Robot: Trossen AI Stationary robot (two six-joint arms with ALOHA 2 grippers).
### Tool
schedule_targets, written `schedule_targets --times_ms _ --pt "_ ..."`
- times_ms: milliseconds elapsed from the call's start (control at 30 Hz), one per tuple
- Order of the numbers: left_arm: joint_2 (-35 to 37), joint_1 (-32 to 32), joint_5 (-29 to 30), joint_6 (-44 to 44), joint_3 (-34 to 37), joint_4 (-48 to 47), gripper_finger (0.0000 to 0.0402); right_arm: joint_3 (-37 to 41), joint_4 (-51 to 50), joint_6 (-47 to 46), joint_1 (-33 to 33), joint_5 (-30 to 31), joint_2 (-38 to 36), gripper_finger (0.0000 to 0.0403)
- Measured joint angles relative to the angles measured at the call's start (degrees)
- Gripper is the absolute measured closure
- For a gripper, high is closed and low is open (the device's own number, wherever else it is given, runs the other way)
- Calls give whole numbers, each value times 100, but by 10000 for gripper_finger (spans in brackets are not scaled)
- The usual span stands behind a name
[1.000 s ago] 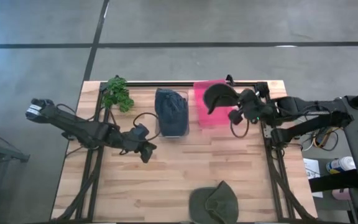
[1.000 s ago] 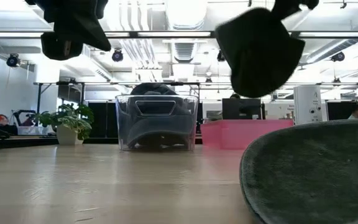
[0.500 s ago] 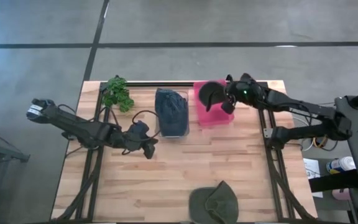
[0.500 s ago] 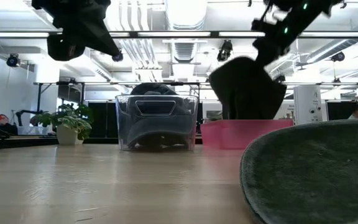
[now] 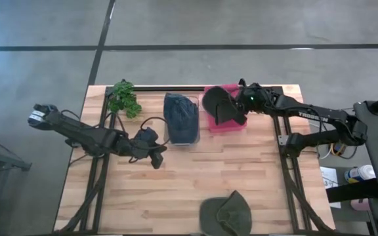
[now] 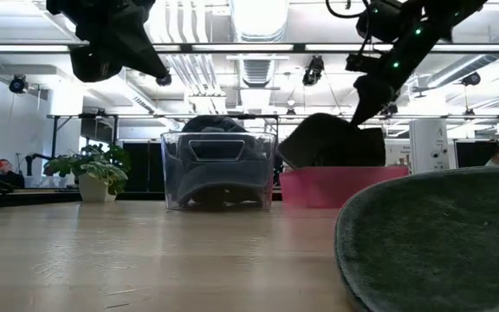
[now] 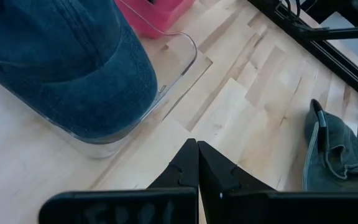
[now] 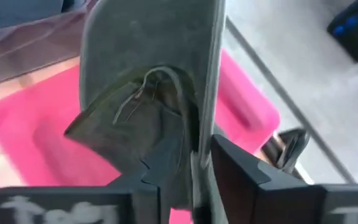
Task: Pick & Place hat
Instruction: Put the left green cap into the red bin
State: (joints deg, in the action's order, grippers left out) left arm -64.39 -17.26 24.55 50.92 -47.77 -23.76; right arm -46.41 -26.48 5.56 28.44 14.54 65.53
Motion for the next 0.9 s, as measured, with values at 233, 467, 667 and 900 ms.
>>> schedule_targets --times_ms 233,467,667,900 --pt "1 120 0 -320 4 -2 401 22 -831 -389 -726 412 -233 274" --pt "1 341 -42 -302 6 -5 401 42 -1104 -1033 -1468 641 -127 335" --pt "0 343 -95 -302 -7 5 401 -437 -1157 -1210 -1532 327 -141 343" --pt "-1 411 -103 -264 4 4 401 -1378 -1259 -1491 -875 185 275 270"
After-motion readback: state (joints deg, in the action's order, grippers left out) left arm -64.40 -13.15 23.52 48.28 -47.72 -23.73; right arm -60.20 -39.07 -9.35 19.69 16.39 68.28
